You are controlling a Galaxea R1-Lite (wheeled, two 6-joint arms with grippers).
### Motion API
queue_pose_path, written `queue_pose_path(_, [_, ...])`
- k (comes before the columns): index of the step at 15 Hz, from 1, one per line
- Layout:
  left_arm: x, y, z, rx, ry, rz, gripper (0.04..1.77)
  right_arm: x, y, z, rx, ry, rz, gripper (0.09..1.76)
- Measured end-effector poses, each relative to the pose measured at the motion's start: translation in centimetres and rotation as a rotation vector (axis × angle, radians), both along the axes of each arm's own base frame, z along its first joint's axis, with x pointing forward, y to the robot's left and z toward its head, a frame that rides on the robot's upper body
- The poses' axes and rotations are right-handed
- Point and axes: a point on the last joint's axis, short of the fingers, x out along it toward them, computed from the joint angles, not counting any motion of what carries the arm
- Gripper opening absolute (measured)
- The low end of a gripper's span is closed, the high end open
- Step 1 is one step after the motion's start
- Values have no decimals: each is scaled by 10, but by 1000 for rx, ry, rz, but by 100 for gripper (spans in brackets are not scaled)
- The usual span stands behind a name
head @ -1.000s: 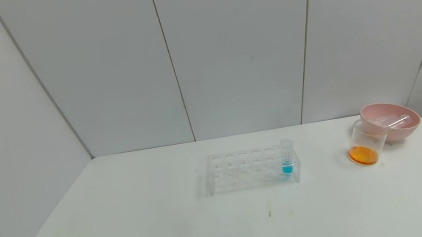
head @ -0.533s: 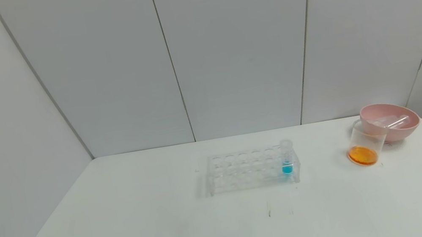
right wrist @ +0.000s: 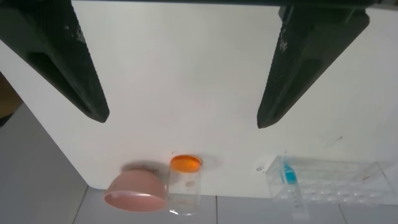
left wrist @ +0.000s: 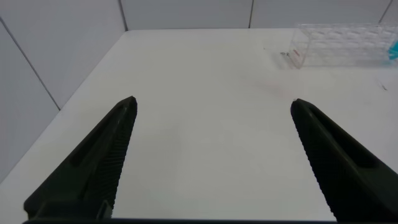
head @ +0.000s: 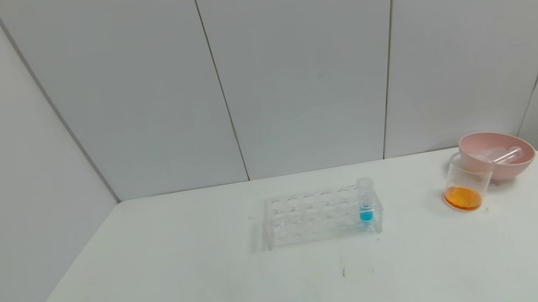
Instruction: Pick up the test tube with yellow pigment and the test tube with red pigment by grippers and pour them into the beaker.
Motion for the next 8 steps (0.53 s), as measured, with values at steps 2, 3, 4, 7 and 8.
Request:
queue_pose_path(2, [0,0,0,0,0,0,176,-3,0,-7,-35,21,-11,170])
queue_pose_path(3, [0,0,0,0,0,0,176,-4,0,-7,-46,6,-9,170])
queue_pose_path(4, [0,0,0,0,0,0,176,-5,0,-8,-48,-3,-9,170])
queue_pose_path(7, [0,0,0,0,0,0,176,-6,0,-9,-53,-11,-6,170])
queue_pose_path(8, [0,0,0,0,0,0,176,-6,0,-9,-50,-12,-7,170])
